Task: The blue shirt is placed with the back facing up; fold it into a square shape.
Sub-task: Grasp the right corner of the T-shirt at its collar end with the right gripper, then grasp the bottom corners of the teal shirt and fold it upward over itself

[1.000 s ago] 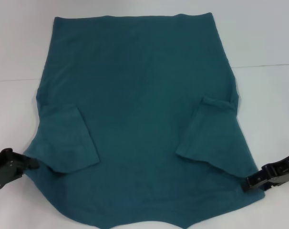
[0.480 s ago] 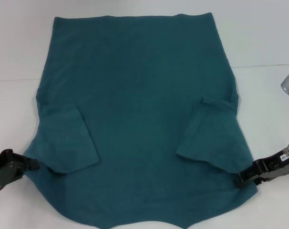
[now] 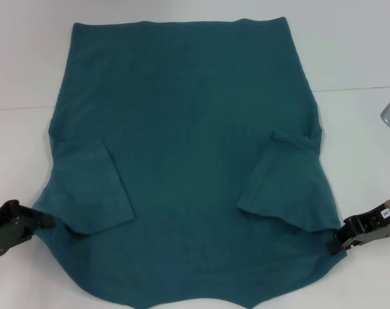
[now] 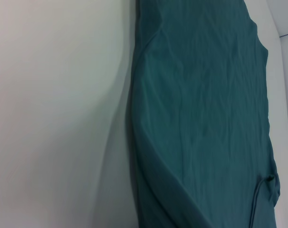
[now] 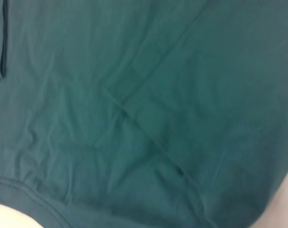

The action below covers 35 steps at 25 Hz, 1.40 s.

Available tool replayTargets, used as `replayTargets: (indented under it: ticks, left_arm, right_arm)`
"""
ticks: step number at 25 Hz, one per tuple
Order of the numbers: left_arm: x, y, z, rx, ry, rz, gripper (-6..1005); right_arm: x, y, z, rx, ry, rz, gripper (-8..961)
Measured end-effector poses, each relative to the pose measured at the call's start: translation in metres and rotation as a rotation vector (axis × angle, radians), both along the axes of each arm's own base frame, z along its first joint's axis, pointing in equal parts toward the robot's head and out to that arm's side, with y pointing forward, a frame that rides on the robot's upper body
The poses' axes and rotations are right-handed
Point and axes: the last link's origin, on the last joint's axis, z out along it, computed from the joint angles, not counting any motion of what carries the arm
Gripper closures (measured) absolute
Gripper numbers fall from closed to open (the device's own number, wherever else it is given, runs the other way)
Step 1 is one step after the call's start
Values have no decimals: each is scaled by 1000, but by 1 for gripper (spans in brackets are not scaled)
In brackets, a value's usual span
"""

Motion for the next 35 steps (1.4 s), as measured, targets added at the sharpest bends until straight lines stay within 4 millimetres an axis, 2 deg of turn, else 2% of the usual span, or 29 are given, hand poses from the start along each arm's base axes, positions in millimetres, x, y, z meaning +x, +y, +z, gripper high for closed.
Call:
replayTargets:
  ticks: [3,11,18,24,30,35]
  left_arm:
    - [0,0,0,0,0,0,935]
    - [5,-6,4,-56,-6,-60,932]
    - [10,-21,6,-189,24,-109,928]
    - [8,-48,2,-303,24,-124,926]
    - [1,-80,7,-373,3,-102,923]
    - [-1,-91,7,-402,-18,-101,920]
  right_arm:
    - [0,0,2,1,-2,-1,718]
    - [-2,-2,15,-33,0,4,906]
    - [-15,-10,32,-118,26,32,907]
    - [-23,-31,35,-254,76,59,906]
    - [-16,-48,32,-317,114,46,907]
    - [-5,-56,35,-303,138,27,906]
